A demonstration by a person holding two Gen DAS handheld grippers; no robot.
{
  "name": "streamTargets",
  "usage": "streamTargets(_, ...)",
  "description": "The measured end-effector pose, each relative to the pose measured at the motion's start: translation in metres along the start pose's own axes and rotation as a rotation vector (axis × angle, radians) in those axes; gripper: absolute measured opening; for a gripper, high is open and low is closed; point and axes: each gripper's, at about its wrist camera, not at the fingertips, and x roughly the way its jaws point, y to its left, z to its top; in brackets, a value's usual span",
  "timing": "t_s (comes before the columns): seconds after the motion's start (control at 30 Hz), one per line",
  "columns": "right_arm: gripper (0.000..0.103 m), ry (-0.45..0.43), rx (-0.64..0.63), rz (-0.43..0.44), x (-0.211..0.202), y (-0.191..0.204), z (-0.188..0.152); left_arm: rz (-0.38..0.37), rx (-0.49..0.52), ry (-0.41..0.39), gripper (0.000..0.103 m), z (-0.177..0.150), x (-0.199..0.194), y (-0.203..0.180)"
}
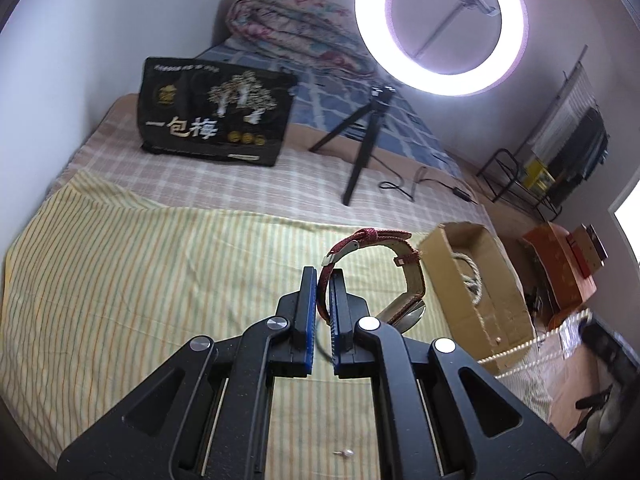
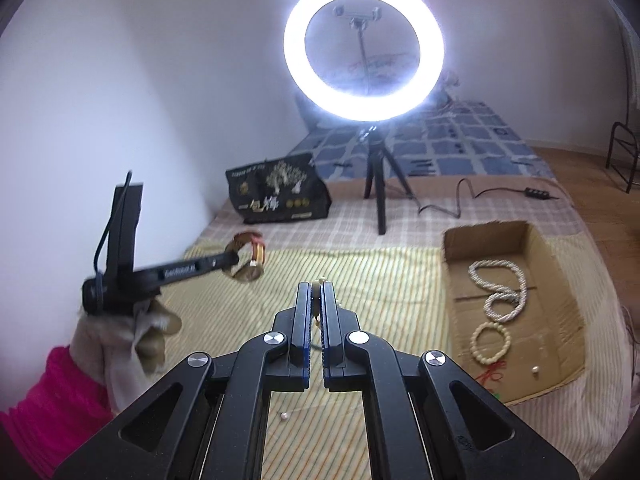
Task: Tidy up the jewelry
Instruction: 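Carry the watch with the left tool into the box while the right tool carries the necklace there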
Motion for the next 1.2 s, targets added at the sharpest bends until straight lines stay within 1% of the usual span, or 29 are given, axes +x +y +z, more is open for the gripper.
streamTargets(0.13, 0.003, -0.046, 0.024, -0.011, -0.015, -0.011, 0.010, -0.019, 0.033, 0.000, 0.004, -0.006, -0.003, -0.020)
streamTargets(0.33, 0.003, -0.106, 0.057, -0.034, -0.035, -0.031, 0.023, -0.049, 0.083, 0.020, 0.004, -0.015, 0.004, -0.054)
streamTargets(0.53, 0.003, -0.137, 0.086, -0.100, -0.046, -0.063, 0.029, -0.092, 0.120, 0.035, 0.004, -0.020, 0.014, -0.094)
streamTargets(0.7, 0.003, -0.143, 0.132, -0.150, -0.054, -0.093, 0.026, -0.128, 0.154, 0.061, 0.004, -0.028, 0.030, -0.129)
streamTargets(0.87, 0.003, -0.130, 0.159, -0.205, -0.056, -0.119, 0.022, -0.161, 0.182, 0.096, 0.004, -0.040, 0.050, -0.163)
streamTargets(1.03, 0.003, -0.107, 0.190, -0.228, -0.050, -0.142, 0.016, -0.186, 0.210, 0.131, 0.004, -0.053, 0.067, -0.192)
streamTargets(1.2, 0.003, -0.080, 0.228, -0.235, -0.039, -0.163, 0.012, -0.190, 0.245, 0.170, 0.004, -0.067, 0.083, -0.209)
